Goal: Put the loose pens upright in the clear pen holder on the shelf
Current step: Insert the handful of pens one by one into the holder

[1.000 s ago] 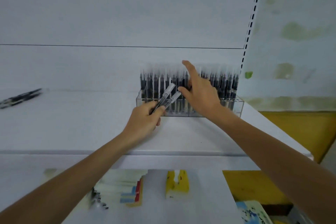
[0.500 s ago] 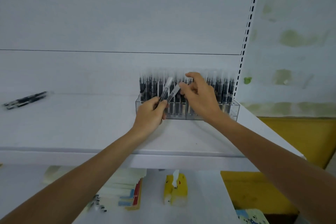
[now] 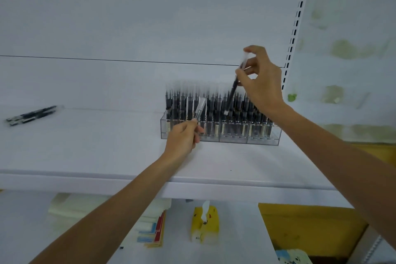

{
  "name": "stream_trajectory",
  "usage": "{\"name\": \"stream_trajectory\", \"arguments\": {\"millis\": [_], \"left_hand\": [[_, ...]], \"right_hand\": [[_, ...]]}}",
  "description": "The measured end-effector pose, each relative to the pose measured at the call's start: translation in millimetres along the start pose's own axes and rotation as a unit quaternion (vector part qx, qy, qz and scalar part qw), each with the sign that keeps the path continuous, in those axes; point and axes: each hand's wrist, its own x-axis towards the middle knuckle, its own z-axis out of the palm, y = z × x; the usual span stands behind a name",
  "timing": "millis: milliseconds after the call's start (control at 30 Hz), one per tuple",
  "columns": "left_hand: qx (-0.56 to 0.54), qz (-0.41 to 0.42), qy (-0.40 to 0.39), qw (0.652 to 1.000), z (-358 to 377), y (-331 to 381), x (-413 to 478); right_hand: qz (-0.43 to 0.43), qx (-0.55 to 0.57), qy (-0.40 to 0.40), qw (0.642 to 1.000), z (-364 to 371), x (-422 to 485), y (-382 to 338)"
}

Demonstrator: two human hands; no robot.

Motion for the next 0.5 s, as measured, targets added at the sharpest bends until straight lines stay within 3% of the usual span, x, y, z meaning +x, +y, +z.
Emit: {"name": "stream_trajectory", "arguments": {"millis": [300,500], "left_hand": [[0.024,0.006,0.007,1.0,0,-1,0],[0.026,0.009,0.026,0.999,0,-2,1]], "right_hand": [[0.003,-0.095,-0.16,0.983,19,-19,22],[-0.001,-0.175,-0.181,0.968,18,-35,26]]}}
